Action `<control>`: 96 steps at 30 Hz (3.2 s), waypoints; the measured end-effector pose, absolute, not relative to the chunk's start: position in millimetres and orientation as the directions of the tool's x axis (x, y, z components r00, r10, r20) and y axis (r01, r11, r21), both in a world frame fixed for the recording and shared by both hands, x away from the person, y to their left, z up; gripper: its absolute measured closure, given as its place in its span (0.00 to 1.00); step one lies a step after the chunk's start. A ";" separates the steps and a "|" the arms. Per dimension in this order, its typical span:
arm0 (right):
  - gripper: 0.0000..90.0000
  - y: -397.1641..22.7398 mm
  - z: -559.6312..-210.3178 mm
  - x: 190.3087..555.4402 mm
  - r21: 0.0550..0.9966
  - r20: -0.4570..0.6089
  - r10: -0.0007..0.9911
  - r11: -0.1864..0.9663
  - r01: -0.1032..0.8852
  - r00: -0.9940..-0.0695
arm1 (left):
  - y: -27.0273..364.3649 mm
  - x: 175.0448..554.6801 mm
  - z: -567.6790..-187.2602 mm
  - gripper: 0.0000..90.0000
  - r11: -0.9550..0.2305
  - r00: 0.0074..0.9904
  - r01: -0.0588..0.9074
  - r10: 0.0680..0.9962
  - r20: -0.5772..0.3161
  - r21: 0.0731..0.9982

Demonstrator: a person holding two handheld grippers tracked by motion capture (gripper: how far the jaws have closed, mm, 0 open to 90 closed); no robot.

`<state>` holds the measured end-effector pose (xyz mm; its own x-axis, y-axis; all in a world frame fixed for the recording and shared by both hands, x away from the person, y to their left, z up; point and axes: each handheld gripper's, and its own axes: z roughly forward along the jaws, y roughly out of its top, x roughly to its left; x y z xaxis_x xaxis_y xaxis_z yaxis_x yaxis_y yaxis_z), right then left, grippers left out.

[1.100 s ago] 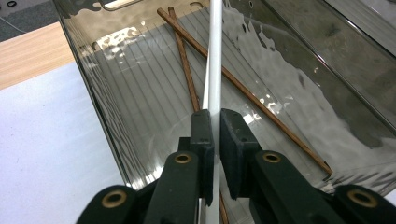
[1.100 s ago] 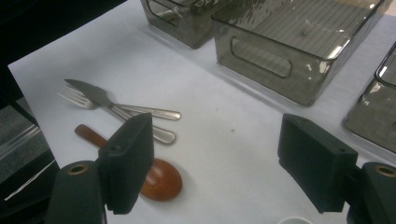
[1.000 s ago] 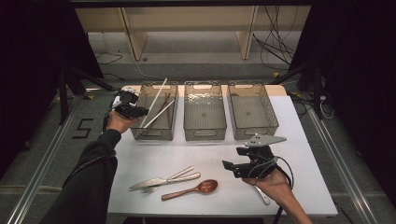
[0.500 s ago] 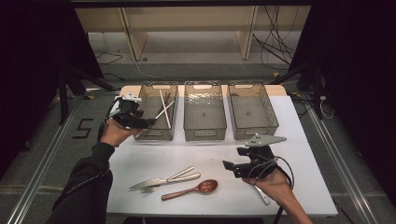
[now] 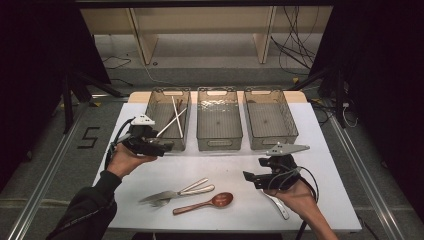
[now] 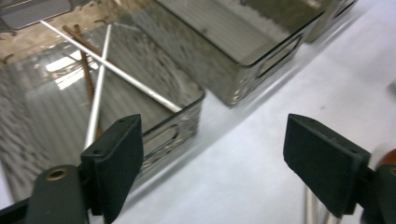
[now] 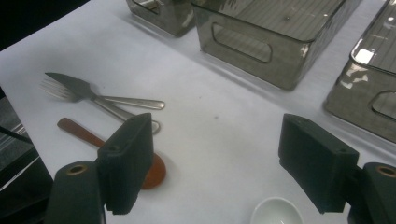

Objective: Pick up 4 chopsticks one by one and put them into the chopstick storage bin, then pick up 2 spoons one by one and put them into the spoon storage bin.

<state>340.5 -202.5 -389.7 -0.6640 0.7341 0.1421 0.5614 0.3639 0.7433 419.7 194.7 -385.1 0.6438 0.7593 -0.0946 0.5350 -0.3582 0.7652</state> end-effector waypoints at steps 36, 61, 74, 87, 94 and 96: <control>0.30 -214.3 -408.3 352.0 0.567 0.129 0.792 0.434 0.700 -0.596 | 190.6 357.8 -400.5 0.17 -0.292 0.697 0.452 0.705 -0.129 0.843; 0.52 -225.7 -440.8 347.9 0.261 0.078 0.831 0.516 0.816 -0.550 | 197.3 341.2 -406.9 0.17 -0.272 0.696 0.427 0.707 -0.122 0.862; 0.65 -228.2 -449.2 345.1 0.179 0.076 0.831 0.532 0.828 -0.551 | 196.1 338.0 -408.8 0.17 -0.280 0.702 0.430 0.702 -0.123 0.858; 0.78 -225.9 -452.5 344.5 0.156 0.038 0.820 0.559 0.814 -0.571 | 196.3 336.6 -410.3 0.17 -0.281 0.705 0.431 0.698 -0.125 0.858; 0.82 -226.7 -452.5 345.0 0.154 0.029 0.808 0.578 0.801 -0.588 | 196.4 336.7 -410.7 0.17 -0.284 0.706 0.428 0.698 -0.121 0.858; 0.82 -226.5 -452.7 344.7 0.162 0.018 0.801 0.589 0.792 -0.599 | 196.3 336.6 -410.6 0.17 -0.284 0.705 0.425 0.699 -0.118 0.860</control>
<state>344.7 -226.5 -452.7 -0.5989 0.8006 0.0183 0.7920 0.5888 0.1615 336.6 196.3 -410.6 0.7054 0.6990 -0.1175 0.4248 -0.2841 0.8596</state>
